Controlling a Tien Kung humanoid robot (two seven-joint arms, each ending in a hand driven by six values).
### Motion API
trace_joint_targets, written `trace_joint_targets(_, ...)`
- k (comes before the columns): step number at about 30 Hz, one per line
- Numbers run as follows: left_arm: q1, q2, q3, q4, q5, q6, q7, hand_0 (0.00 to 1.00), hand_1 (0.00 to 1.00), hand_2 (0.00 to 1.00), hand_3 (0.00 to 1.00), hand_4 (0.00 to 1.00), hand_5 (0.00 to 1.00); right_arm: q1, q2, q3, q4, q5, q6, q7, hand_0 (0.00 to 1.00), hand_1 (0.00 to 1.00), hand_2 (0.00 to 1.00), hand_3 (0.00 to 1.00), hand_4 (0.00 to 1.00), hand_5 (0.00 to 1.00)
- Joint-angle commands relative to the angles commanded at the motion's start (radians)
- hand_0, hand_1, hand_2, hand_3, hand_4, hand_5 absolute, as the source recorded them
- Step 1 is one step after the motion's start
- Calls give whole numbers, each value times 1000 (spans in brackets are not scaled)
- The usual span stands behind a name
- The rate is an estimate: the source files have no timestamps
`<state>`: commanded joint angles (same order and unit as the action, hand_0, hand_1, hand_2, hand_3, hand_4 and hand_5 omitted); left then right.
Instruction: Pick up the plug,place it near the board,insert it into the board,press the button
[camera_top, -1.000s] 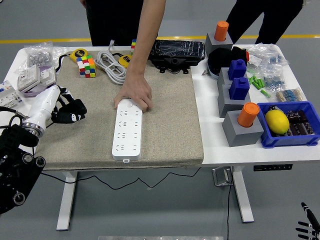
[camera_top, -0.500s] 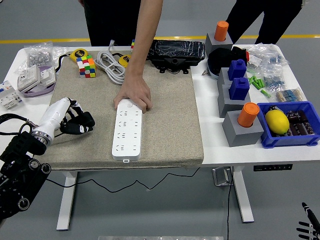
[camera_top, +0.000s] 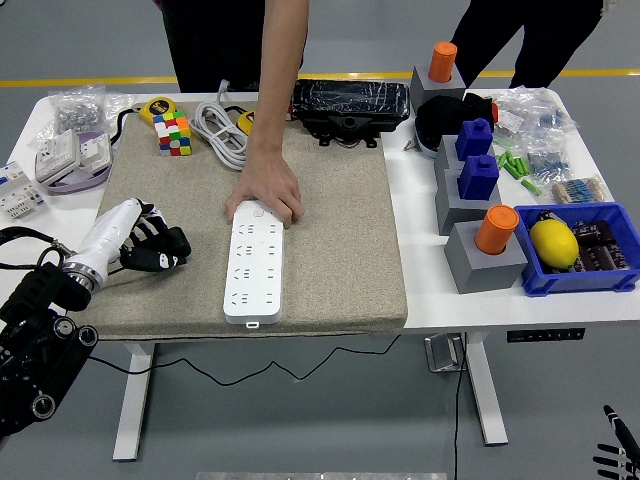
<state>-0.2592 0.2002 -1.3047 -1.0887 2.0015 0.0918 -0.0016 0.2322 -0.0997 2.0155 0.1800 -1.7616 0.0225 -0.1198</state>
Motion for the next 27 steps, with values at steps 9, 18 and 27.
trace_joint_targets(9,-1,3,-11,-22,1,11,-2,610,769,764,667,984,225,0,-1,-2,0,2,0,-1,855,749,703,760,998,998)
trace_joint_targets(18,2,0,-67,-127,-8,16,-9,850,943,929,863,998,371,6,0,-5,0,5,-1,-1,854,750,704,761,998,998)
trace_joint_targets(27,73,-55,-111,-244,-206,32,-81,956,998,991,929,998,629,-11,7,8,0,-8,-1,-2,855,750,704,761,998,998)
